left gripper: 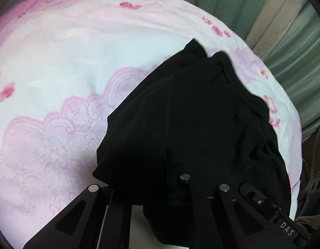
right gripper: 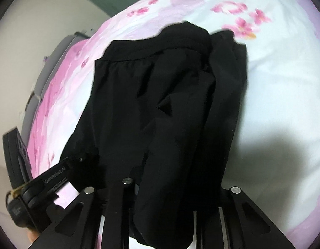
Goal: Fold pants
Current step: 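Grasp the folded black shorts with both grippers and lift them, then carry the folded shorts with both grippers toward the clothes stack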
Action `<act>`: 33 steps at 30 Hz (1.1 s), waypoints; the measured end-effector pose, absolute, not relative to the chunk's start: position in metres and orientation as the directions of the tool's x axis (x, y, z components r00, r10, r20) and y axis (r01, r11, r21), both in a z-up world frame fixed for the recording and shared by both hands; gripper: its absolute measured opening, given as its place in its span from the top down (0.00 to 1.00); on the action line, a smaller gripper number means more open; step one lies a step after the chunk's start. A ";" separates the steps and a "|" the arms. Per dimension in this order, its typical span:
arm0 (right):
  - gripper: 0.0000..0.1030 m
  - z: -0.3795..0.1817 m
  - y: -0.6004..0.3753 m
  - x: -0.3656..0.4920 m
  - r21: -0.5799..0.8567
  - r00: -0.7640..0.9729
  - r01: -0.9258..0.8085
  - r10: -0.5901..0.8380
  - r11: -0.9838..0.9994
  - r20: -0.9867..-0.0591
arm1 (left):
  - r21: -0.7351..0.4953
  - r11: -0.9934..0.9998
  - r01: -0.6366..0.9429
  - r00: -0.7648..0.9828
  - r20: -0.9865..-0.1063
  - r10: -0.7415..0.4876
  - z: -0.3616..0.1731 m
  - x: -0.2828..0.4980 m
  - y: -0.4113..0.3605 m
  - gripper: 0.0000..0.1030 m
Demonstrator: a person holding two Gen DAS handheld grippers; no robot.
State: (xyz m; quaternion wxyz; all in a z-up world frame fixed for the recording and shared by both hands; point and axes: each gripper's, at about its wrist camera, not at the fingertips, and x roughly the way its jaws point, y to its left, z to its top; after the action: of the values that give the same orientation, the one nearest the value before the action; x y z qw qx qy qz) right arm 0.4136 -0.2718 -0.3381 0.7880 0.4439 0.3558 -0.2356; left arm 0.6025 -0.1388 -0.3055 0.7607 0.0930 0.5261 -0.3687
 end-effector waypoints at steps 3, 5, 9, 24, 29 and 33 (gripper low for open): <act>0.82 -0.317 -0.269 0.412 0.497 0.627 0.676 -0.070 0.545 -0.776 | -0.248 0.707 0.662 0.188 -0.859 -0.477 -0.285 0.593 -0.134 0.90; 0.82 -0.302 -0.266 0.410 0.462 0.621 0.665 -0.090 0.587 -0.779 | -0.238 0.700 0.673 0.201 -0.852 -0.483 -0.267 0.583 -0.132 0.90; 0.83 -0.262 -0.259 0.397 0.440 0.642 0.630 -0.111 0.640 -0.758 | -0.195 0.678 0.709 0.246 -0.832 -0.497 -0.225 0.558 -0.125 0.90; 0.83 -0.129 -0.176 0.266 0.495 0.738 0.449 0.003 0.744 -0.674 | -0.271 0.687 0.674 0.299 -0.750 -0.590 -0.094 0.385 0.007 0.90; 0.83 -0.101 -0.126 0.199 0.484 0.744 0.391 0.040 0.783 -0.667 | -0.281 0.706 0.651 0.317 -0.744 -0.588 -0.073 0.313 0.084 0.90; 0.83 -0.084 -0.072 0.148 0.455 0.747 0.341 0.057 0.823 -0.662 | -0.293 0.711 0.640 0.327 -0.733 -0.596 -0.061 0.252 0.146 0.90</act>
State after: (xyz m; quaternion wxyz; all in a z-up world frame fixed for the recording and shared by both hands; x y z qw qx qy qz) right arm 0.1475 -0.0720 -0.0839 0.8896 0.2867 0.3466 -0.0799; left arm 0.2520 0.1462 -0.0609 0.8142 0.0248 0.4387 -0.3796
